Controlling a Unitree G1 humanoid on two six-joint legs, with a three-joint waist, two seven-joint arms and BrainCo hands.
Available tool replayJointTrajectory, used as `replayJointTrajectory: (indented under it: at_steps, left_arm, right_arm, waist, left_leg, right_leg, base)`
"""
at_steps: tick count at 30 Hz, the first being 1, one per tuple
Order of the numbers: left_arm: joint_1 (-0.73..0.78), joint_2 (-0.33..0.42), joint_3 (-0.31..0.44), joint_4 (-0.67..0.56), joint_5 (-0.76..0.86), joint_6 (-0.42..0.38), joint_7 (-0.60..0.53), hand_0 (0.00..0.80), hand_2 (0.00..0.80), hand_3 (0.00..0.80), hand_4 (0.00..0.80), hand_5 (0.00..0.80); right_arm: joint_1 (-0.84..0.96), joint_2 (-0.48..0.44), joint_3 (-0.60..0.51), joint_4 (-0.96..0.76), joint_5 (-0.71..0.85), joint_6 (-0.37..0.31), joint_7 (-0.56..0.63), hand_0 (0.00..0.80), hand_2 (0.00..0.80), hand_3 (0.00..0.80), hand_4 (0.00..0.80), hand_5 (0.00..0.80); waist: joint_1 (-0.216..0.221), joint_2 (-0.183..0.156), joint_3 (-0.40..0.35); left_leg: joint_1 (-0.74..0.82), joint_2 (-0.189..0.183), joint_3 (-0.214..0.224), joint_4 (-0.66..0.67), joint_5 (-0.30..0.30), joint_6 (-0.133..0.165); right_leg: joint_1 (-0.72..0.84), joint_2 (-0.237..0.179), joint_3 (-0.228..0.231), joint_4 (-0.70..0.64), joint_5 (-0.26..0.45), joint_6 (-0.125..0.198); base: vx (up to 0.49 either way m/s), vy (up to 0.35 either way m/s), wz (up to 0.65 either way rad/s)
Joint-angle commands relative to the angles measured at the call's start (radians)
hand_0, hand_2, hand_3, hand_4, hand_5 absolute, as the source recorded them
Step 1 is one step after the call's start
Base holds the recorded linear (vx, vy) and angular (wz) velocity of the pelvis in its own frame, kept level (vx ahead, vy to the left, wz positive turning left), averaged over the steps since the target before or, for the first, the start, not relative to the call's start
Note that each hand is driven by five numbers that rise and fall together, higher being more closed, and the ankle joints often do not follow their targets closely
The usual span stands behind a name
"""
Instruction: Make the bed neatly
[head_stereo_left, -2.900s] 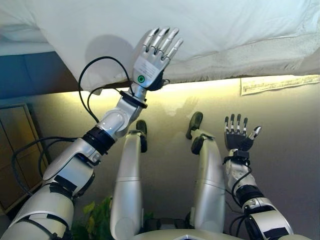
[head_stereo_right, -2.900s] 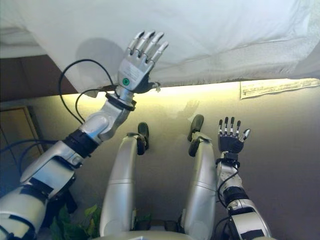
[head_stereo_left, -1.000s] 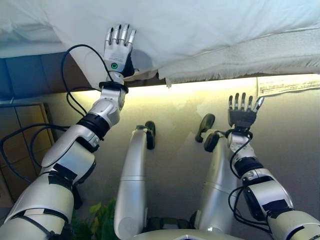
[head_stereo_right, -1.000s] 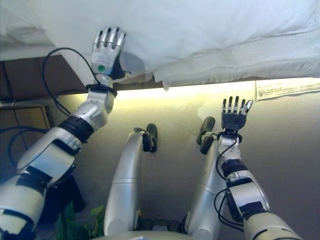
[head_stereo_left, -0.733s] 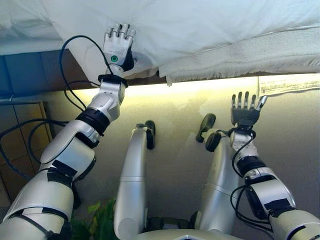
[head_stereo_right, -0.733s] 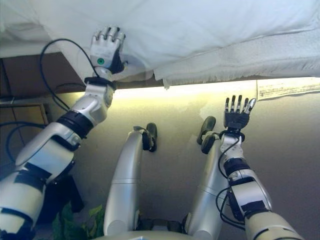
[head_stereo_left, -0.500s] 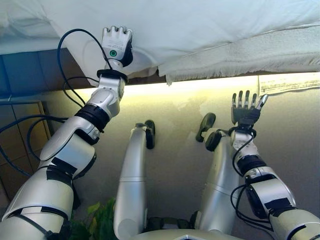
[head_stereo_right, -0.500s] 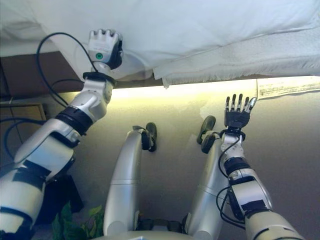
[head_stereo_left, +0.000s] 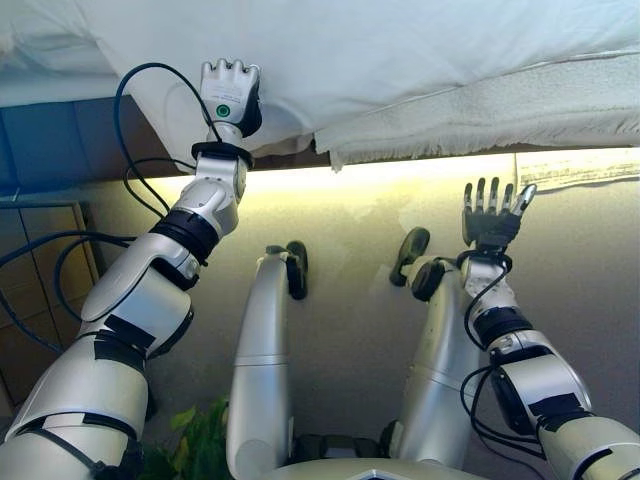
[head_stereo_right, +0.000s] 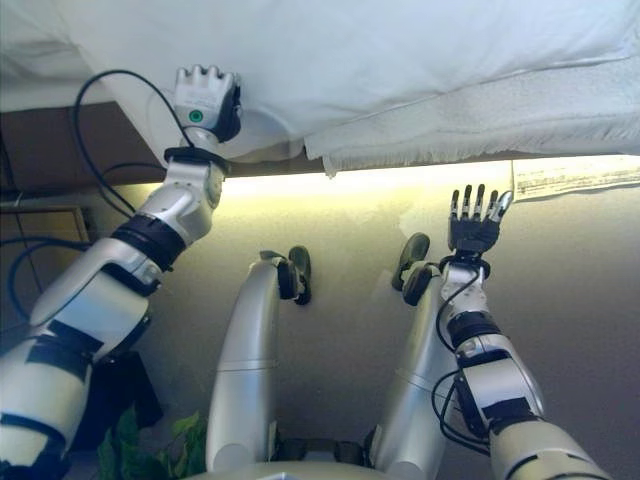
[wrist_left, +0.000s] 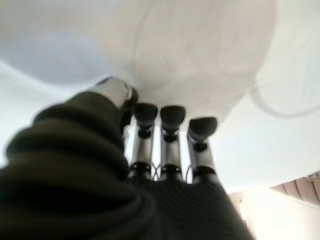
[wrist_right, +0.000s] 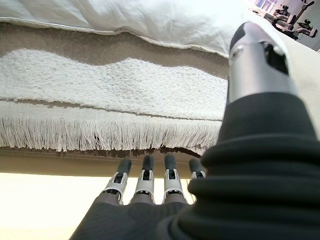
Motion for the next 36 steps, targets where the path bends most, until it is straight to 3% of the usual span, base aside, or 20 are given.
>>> replayJointTrajectory:
  at_steps: [1, 8, 15, 23, 32, 33, 34, 35, 36]
  left_arm:
    - [-0.023, -0.002, 0.032, 0.0, -0.016, 0.002, 0.008, 0.8, 0.8, 0.8, 0.8, 0.8]
    - [-0.018, -0.002, 0.029, 0.0, -0.038, 0.021, 0.008, 0.8, 0.8, 0.8, 0.8, 0.8]
    - [0.019, 0.018, 0.032, 0.036, -0.091, 0.11, 0.018, 0.8, 0.8, 0.8, 0.8, 0.8]
    - [0.069, 0.017, 0.034, 0.101, -0.172, 0.143, 0.067, 0.8, 0.8, 0.8, 0.8, 0.8]
    - [0.131, -0.008, 0.068, 0.117, -0.164, 0.107, 0.146, 0.8, 0.8, 0.8, 0.8, 0.8]
    - [0.133, -0.012, 0.068, 0.117, -0.171, 0.1, 0.166, 0.662, 0.662, 0.662, 0.662, 0.662]
    - [0.134, -0.014, 0.07, 0.114, -0.175, 0.088, 0.188, 0.398, 0.398, 0.398, 0.398, 0.398]
    - [0.134, -0.017, 0.074, 0.111, -0.172, 0.075, 0.209, 0.0, 0.0, 0.0, 0.0, 0.0]
    - [0.132, -0.019, 0.076, 0.105, -0.168, 0.057, 0.216, 0.0, 0.0, 0.0, 0.0, 0.0]
  right_arm:
    - [0.009, 0.003, -0.011, -0.031, 0.015, -0.049, -0.008, 0.0, 0.0, 0.0, 0.0, 0.0]
    - [0.041, 0.032, -0.019, -0.048, -0.014, -0.033, -0.005, 0.0, 0.0, 0.0, 0.0, 0.0]
    - [0.065, 0.078, -0.031, -0.066, -0.07, -0.03, -0.008, 0.0, 0.0, 0.0, 0.0, 0.0]
    - [0.077, 0.14, -0.014, -0.11, -0.132, -0.083, -0.033, 0.0, 0.0, 0.0, 0.0, 0.0]
    - [0.104, 0.202, -0.001, -0.158, -0.202, -0.142, -0.067, 0.0, 0.0, 0.0, 0.0, 0.0]
    - [0.103, 0.207, 0.002, -0.163, -0.203, -0.15, -0.07, 0.0, 0.0, 0.0, 0.0, 0.0]
    - [0.103, 0.211, 0.007, -0.168, -0.203, -0.159, -0.074, 0.0, 0.0, 0.0, 0.0, 0.0]
    - [0.105, 0.213, 0.012, -0.172, -0.196, -0.168, -0.073, 0.0, 0.0, 0.0, 0.0, 0.0]
    - [0.107, 0.217, 0.016, -0.174, -0.188, -0.176, -0.071, 0.0, 0.0, 0.0, 0.0, 0.0]
  waist:
    - [-0.001, 0.05, -0.005]
    - [0.004, 0.039, -0.005]
    - [0.016, 0.041, -0.005]
    - [0.032, 0.043, -0.005]
    - [0.052, 0.05, -0.005]
    - [0.054, 0.051, -0.005]
    - [0.056, 0.051, -0.005]
    - [0.058, 0.05, -0.005]
    - [0.06, 0.05, -0.005]
  left_leg:
    - [0.022, 0.027, 0.032, -0.141, 0.178, -0.044]
    - [0.096, 0.022, 0.029, -0.218, 0.21, -0.049]
    - [0.157, 0.004, 0.018, -0.3, 0.243, -0.054]
    - [0.226, -0.018, 0.012, -0.389, 0.272, -0.055]
    - [0.304, -0.042, 0.011, -0.477, 0.3, -0.055]
    - [0.305, -0.046, 0.01, -0.479, 0.3, -0.055]
    - [0.303, -0.048, 0.009, -0.477, 0.298, -0.053]
    - [0.3, -0.05, 0.007, -0.475, 0.296, -0.051]
    - [0.296, -0.052, 0.005, -0.474, 0.295, -0.05]
  right_leg:
    - [0.099, -0.007, 0.027, -0.065, 0.17, 0.137]
    - [0.172, -0.013, 0.012, -0.095, 0.177, 0.141]
    - [0.225, -0.021, -0.006, -0.127, 0.186, 0.152]
    - [0.291, -0.021, -0.026, -0.174, 0.188, 0.149]
    - [0.36, -0.042, -0.049, -0.214, 0.194, 0.153]
    - [0.361, -0.042, -0.05, -0.216, 0.196, 0.153]
    - [0.359, -0.044, -0.05, -0.213, 0.198, 0.154]
    - [0.355, -0.044, -0.05, -0.21, 0.197, 0.155]
    - [0.352, -0.045, -0.051, -0.208, 0.198, 0.156]
  base:
    - [0.001, 0.036, 0.0]
    - [0.006, 0.012, 0.03]
    - [0.01, 0.02, 0.06]
    - [-0.01, 0.041, 0.09]
    - [0.022, 0.047, 0.08]
    - [0.008, 0.002, 0.15]
    - [0.003, -0.015, 0.14]
    - [0.003, -0.026, 0.11]
    - [0.001, -0.036, 0.06]
